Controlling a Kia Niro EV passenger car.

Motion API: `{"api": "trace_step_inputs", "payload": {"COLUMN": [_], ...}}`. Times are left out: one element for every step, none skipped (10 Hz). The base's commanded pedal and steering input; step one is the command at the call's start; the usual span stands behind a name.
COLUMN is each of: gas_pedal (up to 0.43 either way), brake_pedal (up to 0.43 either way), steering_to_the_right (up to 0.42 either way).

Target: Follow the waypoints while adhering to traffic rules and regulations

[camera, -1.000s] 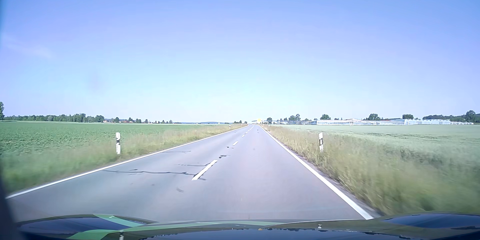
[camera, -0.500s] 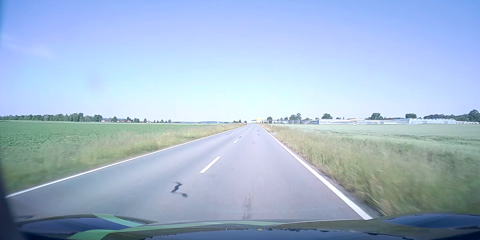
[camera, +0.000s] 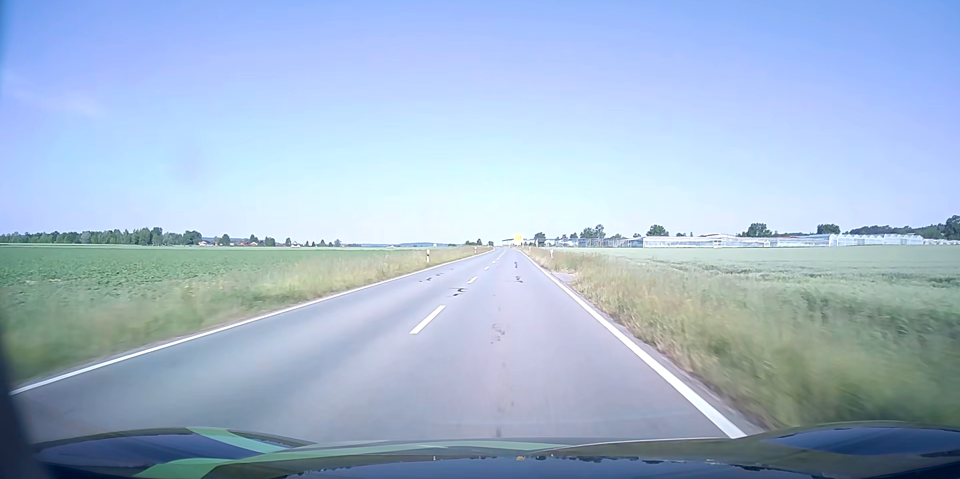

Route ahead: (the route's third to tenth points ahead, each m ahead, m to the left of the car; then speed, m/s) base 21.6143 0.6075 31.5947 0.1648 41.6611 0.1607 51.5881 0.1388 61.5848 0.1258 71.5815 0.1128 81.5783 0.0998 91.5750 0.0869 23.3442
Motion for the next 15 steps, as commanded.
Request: {"api": "trace_step_inputs", "payload": {"gas_pedal": [0.228,0.228,0.22,0.197,0.169,0.13,0.039,0.0,0.0,0.0,0.0,0.0,0.0,0.0,0.0], "brake_pedal": [0.0,0.0,0.0,0.0,0.0,0.0,0.0,0.0,0.0,0.0,0.0,0.0,0.0,0.0,0.0], "steering_to_the_right": [0.0,0.0,0.0,-0.001,-0.002,-0.003,-0.002,-0.003,-0.002,-0.002,-0.002,-0.002,-0.002,-0.002,-0.002]}}
